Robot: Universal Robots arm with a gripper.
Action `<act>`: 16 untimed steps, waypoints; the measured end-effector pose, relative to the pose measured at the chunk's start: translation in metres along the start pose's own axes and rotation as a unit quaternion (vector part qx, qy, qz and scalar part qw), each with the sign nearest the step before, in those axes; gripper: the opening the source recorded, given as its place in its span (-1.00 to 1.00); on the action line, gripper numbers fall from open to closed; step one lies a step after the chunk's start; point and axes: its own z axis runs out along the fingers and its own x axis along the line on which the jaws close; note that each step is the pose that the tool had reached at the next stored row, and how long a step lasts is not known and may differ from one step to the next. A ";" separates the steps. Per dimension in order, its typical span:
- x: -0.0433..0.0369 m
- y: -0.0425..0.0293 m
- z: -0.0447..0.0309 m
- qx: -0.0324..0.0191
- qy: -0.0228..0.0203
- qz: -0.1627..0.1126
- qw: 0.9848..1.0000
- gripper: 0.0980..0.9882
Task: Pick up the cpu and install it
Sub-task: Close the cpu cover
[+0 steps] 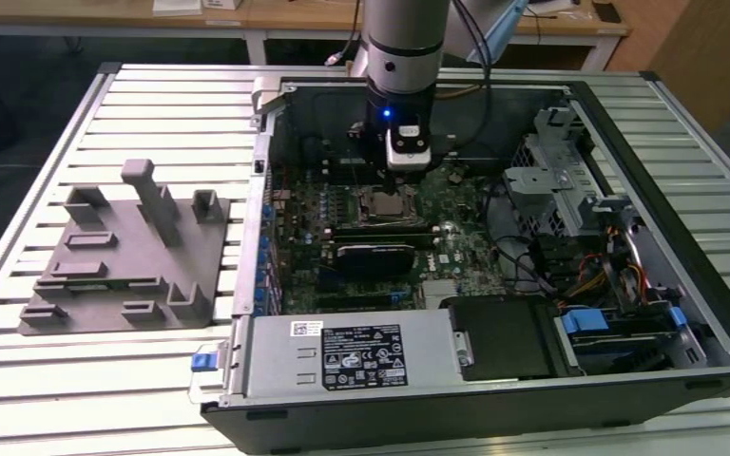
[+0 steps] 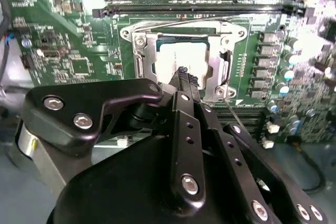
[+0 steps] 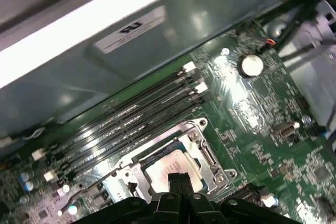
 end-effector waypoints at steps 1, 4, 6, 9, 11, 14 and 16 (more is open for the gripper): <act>0.0000 0.0000 0.0003 0.000 0.000 -0.009 1.000 -0.98; 0.0000 0.0000 0.0011 -0.001 0.001 -0.037 0.999 -0.98; 0.0000 0.0000 0.0017 -0.001 0.001 -0.055 0.998 -0.98; 0.0001 -0.0001 0.0025 -0.002 0.002 -0.082 0.997 -0.98; 0.0001 -0.0001 0.0031 -0.002 0.002 -0.100 0.995 -0.98; 0.0001 -0.0001 0.0041 -0.003 0.003 -0.127 0.992 -0.98; 0.0001 -0.0001 0.0048 -0.003 0.004 -0.146 0.989 -0.98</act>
